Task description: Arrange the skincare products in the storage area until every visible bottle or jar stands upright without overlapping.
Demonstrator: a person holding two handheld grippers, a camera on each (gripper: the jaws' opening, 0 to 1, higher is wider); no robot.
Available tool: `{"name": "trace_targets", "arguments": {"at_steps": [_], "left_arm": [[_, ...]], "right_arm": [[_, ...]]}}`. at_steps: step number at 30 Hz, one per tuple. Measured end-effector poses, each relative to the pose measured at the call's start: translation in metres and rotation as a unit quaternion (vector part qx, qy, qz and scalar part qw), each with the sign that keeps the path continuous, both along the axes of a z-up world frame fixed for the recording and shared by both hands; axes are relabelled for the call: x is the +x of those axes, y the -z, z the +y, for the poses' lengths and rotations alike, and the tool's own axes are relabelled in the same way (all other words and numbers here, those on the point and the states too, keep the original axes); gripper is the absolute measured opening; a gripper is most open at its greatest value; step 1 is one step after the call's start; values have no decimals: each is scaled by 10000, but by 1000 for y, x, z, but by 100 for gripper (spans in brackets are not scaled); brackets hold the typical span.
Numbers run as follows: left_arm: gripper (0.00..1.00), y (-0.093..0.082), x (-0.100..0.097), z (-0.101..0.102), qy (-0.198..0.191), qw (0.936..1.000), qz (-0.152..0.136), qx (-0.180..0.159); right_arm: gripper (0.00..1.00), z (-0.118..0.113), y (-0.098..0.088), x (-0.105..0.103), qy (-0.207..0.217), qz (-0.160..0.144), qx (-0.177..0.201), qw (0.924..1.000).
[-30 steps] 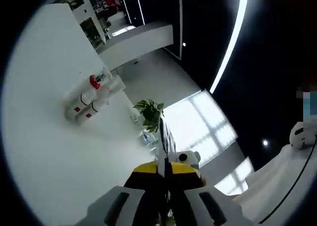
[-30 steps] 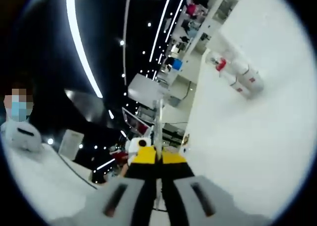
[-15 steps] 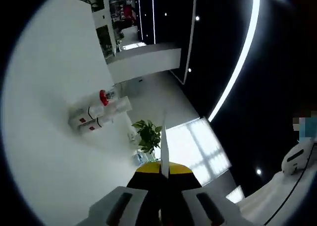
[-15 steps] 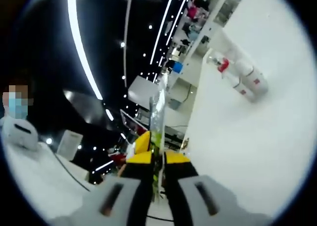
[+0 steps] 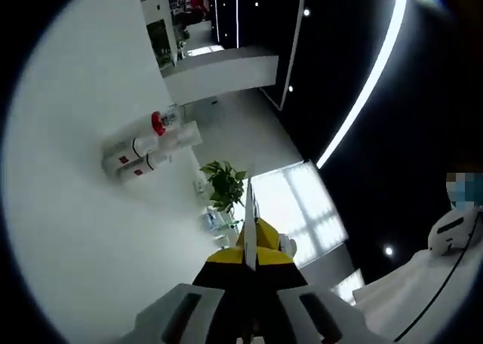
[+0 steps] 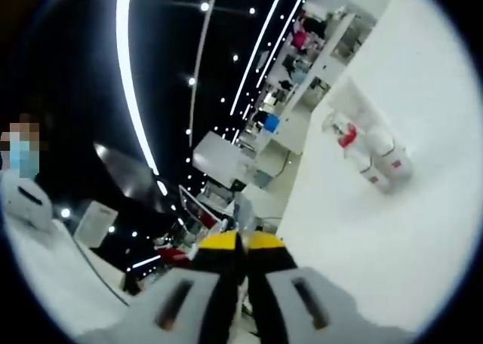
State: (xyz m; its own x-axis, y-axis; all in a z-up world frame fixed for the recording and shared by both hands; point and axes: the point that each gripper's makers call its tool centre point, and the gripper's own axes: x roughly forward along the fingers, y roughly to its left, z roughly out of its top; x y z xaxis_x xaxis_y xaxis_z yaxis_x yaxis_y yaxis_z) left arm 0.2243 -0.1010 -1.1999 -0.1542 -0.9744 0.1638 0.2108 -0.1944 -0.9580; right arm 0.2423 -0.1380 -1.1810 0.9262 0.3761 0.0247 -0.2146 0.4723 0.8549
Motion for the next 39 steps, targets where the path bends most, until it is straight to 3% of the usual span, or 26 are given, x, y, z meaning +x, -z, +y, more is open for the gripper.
{"name": "trace_targets", "arguments": {"at_steps": [1,5,6,8,11,13,15,16,19,22,25,26,27,31,33,34,35,38,39], "left_arm": [[3,-1,-1,1,48,10000,22,-18],[5,-1,10,4,-129,9997,195,22],[3,-10,17,7,-250,9992,140,-264],[2,-11,12,9,-60,9996,-79,-246],[2,-11,13,9,-132,9997,-88,-175],[1,-6,16,11,-197,9997,-75,-88],[1,-4,18,12,-266,9996,-45,-57],[1,-4,19,14,-274,9995,76,-125],[1,-3,16,12,-255,9995,160,-86],[1,-6,15,13,-282,9989,337,-187],[1,-11,25,13,-521,9971,452,-325],[1,-12,31,15,-627,9962,480,-361],[1,-11,35,16,-738,9953,514,-367],[1,-17,51,19,-1081,9879,926,-614],[1,-16,51,20,-1133,9867,979,-638],[1,-16,50,19,-1110,9873,955,-614],[1,-13,49,18,-1074,9884,931,-538],[2,-17,46,18,-906,9901,911,-558],[4,-14,37,18,-628,9955,595,-399]], "right_arm": [[0,3,-2,-1,-119,58,338,9993],[0,12,1,-3,-438,183,258,9985],[0,15,2,-4,-503,233,242,9982],[0,17,-3,-4,-521,171,412,9976],[2,16,0,-3,-378,119,279,9988],[8,6,3,2,30,125,127,9998],[7,-1,1,1,200,137,428,9988],[1,-3,-1,-1,173,106,613,9979],[0,-2,5,-3,161,162,104,9997],[1,-2,1,-4,153,98,347,9992],[19,-4,4,-3,262,124,437,9986],[21,1,7,-3,184,202,584,9979],[16,10,5,-7,-51,202,694,9974],[12,45,21,-16,-751,453,214,9959],[9,57,25,-19,-958,508,77,9941],[1,58,25,-19,-941,471,-24,9944],[1,59,20,-20,-952,333,-18,9949],[0,56,20,-21,-910,356,143,9951],[0,55,19,-22,-924,344,153,9950]]}}
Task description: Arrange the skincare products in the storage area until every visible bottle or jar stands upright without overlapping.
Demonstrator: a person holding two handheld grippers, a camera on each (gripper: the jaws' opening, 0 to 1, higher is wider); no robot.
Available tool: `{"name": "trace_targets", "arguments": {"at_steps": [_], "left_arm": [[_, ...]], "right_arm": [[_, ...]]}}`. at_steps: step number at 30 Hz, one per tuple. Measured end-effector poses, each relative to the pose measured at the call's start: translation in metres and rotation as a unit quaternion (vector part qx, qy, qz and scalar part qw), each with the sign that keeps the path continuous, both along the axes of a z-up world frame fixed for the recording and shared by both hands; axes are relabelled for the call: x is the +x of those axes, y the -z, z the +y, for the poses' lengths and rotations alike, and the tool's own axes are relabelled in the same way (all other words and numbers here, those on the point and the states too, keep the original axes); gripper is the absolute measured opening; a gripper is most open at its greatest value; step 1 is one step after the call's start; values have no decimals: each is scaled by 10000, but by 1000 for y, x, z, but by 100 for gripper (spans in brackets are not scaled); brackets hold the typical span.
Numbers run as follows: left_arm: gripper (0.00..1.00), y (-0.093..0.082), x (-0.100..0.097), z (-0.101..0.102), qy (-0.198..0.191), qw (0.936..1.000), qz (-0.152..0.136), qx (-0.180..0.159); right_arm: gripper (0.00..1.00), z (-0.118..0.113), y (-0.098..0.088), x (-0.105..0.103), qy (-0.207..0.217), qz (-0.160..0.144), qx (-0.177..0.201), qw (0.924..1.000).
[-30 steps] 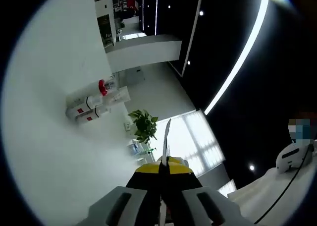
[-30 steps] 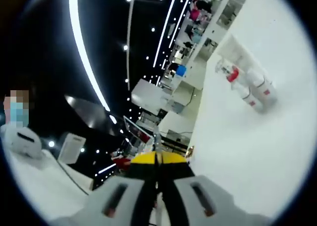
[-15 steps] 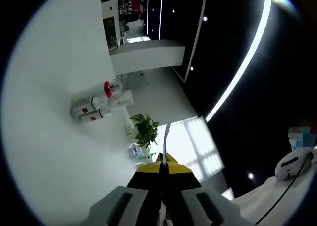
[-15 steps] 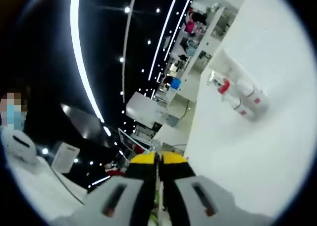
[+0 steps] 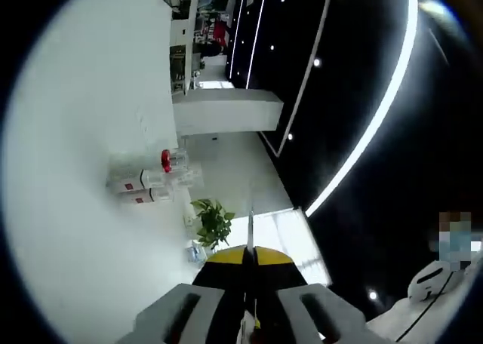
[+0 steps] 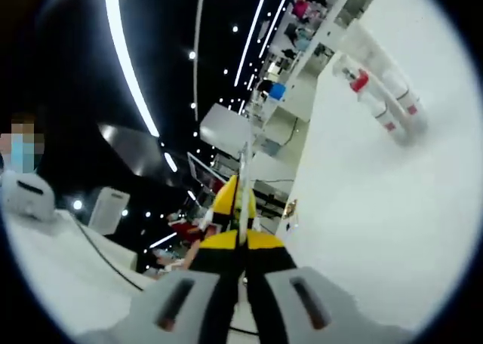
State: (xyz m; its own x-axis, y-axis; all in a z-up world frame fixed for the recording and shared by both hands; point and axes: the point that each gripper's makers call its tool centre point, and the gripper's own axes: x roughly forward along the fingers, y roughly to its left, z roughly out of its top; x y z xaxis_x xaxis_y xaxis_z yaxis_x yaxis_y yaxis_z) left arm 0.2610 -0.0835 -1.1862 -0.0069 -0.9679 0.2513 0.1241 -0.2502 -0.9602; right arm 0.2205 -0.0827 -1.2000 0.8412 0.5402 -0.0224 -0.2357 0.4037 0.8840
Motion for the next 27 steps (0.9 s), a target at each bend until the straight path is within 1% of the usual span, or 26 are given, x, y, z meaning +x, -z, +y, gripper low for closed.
{"name": "trace_targets", "arguments": {"at_steps": [1,2,3,4,5,7,8,11,12,13,14,16,17,18,19,20,22,23,24,25,27], "left_arm": [[4,4,-11,0,304,9990,-287,161],[5,7,-19,0,524,9973,-428,289],[5,9,-23,0,627,9959,-547,348],[3,9,-25,0,665,9952,-625,349],[2,7,-27,1,668,9942,-772,349],[2,5,-26,2,670,9938,-828,335],[2,12,-25,3,637,9918,-993,494],[1,13,-24,3,577,9916,-1016,554],[1,14,-22,3,517,9920,-1005,570],[1,13,-22,4,477,9919,-1029,572],[1,14,-20,5,418,9909,-1130,605],[1,15,-20,6,443,9903,-1163,620],[1,15,-21,6,471,9897,-1197,628],[2,15,-22,7,498,9893,-1220,619],[2,12,-28,9,632,9882,-1304,501],[2,10,-30,9,614,9877,-1351,494],[3,13,-33,11,729,9855,-1432,544],[4,17,-37,13,868,9835,-1452,636],[5,25,-42,14,1028,9796,-1520,818],[5,25,-44,16,1107,9775,-1614,781],[2,22,-46,17,1150,9777,-1608,713]], "right_arm": [[0,-1,0,0,-4,-6,16,10000],[0,-4,-3,-2,14,-33,111,9999],[0,-6,-4,-2,36,-41,154,9999],[0,-8,-5,-2,43,-19,227,9997],[0,-5,-5,-5,-99,32,258,9996],[0,-3,-4,-6,-131,39,212,9997],[1,-3,-3,-5,-116,63,189,9997],[3,-4,2,-4,-30,85,124,9999],[5,-7,1,-1,103,67,191,9997],[7,-7,0,0,135,61,250,9996],[9,-7,0,0,141,70,271,9995],[9,-8,0,0,151,86,262,9995],[7,-8,1,0,164,97,243,9995],[1,-9,1,-1,169,99,232,9995],[1,-8,1,-3,137,94,218,9996],[0,-7,-1,-5,91,65,268,9996],[0,-6,-1,-7,45,60,296,9995],[0,-7,1,-8,27,102,285,9995],[0,-7,1,-9,46,114,276,9995],[0,-8,2,-9,46,125,303,9995],[0,-8,4,-10,27,158,323,9993]]}}
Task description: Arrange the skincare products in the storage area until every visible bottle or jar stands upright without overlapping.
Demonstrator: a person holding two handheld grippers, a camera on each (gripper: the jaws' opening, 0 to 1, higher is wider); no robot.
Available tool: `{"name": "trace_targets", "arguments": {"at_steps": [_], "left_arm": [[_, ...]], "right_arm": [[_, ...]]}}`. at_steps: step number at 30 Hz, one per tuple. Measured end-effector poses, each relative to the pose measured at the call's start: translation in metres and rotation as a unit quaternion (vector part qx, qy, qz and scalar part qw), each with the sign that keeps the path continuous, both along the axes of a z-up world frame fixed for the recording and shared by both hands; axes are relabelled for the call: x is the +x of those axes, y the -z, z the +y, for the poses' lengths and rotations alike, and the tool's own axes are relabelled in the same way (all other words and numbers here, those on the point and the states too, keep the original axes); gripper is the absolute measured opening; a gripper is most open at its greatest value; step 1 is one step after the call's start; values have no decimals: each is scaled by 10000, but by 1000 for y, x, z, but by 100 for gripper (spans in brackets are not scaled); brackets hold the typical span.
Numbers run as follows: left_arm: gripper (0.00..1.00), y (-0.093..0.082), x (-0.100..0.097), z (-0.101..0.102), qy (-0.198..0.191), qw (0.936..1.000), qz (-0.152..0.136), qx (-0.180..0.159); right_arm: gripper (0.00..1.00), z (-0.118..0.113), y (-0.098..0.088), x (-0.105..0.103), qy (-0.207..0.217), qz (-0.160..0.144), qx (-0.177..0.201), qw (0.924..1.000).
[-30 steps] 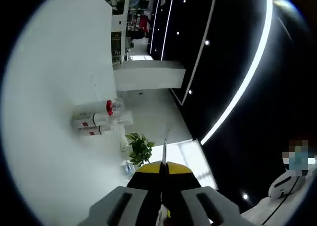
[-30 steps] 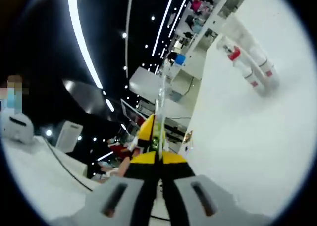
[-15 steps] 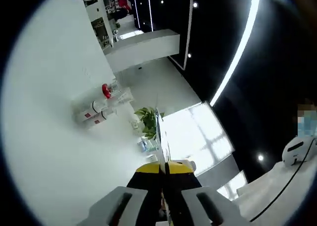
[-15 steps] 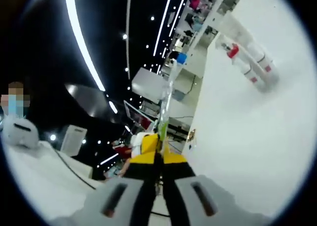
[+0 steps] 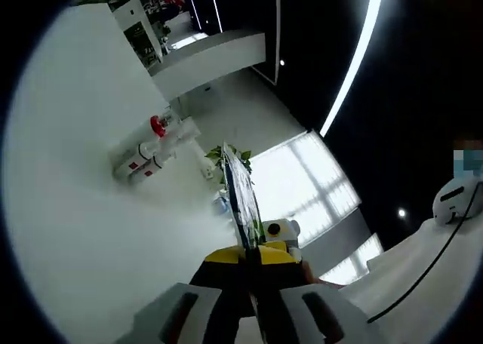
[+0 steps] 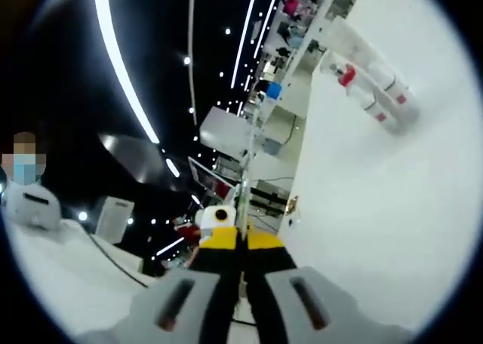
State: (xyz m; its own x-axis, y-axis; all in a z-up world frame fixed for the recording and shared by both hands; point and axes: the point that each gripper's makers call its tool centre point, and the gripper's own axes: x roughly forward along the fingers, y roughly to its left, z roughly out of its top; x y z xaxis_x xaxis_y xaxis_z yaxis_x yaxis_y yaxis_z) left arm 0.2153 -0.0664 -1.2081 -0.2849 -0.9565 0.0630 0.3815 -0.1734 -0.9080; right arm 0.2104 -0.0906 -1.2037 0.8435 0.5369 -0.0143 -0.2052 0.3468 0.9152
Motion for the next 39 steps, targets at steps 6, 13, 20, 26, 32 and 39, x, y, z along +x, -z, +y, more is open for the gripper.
{"name": "trace_targets", "arguments": {"at_steps": [6,13,20,26,32,39], "left_arm": [[1,2,3,-1,-97,9999,16,72],[1,10,22,4,-401,9989,154,211],[0,20,52,9,-760,9960,281,379],[1,34,71,2,-868,9934,426,621],[1,43,84,-13,-917,9915,558,738],[1,66,81,-24,-764,9901,510,1066]], "right_arm": [[5,-3,2,3,175,-44,-213,9996],[18,-16,1,2,392,-136,-436,9982],[24,-29,12,-12,661,48,-804,9946],[30,-32,18,-25,616,162,-1440,9875],[35,-43,20,-35,932,234,-1694,9809],[35,-46,35,-48,1144,544,-1513,9803]]}}
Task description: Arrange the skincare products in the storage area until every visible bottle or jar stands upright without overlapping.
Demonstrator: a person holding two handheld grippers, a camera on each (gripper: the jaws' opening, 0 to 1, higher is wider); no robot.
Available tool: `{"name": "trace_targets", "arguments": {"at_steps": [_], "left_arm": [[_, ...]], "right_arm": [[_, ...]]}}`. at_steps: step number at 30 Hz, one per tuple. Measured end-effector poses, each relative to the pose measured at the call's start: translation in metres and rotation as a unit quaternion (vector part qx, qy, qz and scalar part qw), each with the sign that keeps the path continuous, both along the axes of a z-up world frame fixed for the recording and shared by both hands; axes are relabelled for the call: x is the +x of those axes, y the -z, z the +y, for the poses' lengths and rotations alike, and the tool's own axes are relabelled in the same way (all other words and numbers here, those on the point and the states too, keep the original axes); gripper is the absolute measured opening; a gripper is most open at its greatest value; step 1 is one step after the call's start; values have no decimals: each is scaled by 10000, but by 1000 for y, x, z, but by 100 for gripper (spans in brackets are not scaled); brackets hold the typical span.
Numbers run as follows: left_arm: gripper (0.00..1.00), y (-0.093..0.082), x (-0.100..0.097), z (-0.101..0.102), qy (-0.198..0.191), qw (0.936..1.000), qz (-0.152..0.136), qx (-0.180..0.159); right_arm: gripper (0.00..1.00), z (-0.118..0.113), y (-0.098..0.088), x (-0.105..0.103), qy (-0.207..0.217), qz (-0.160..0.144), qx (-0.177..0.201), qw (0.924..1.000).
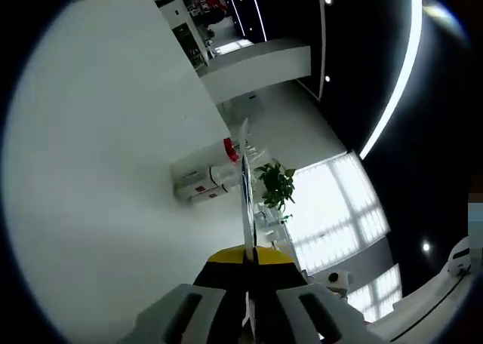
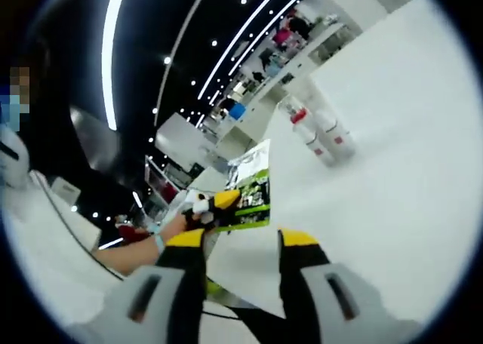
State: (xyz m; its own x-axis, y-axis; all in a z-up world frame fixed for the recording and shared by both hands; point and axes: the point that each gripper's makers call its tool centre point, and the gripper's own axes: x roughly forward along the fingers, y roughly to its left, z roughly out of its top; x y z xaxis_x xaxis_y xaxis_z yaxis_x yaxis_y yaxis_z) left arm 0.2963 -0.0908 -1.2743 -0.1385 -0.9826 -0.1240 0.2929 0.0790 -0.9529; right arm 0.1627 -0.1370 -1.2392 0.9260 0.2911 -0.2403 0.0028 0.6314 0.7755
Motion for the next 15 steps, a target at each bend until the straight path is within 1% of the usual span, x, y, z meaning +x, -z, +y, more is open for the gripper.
{"name": "trace_targets", "arguments": {"at_steps": [2,3,4,5,7,11,13,14,15], "left_arm": [[1,12,6,-3,-2,9999,61,143],[1,15,9,-4,-18,9998,88,186],[1,17,16,-5,-83,9997,127,206],[1,18,18,-6,-89,9997,132,199],[1,21,27,-8,-115,9996,167,221],[1,28,42,-13,-54,9992,73,377],[1,29,48,-14,-46,9992,51,391],[1,30,51,-15,-55,9992,45,394],[1,30,54,-16,-64,9992,49,393]], "right_arm": [[35,3,7,-5,-7,127,65,9999],[35,3,9,-6,1,167,79,9998],[35,3,10,-7,8,185,88,9998],[35,2,15,-9,74,283,184,9994],[35,0,17,-8,120,319,224,9992],[35,-8,19,-4,340,380,306,9982],[35,-11,21,-2,380,413,240,9981],[35,-14,23,0,400,431,71,9982],[35,-15,24,1,397,442,3,9982]]}}
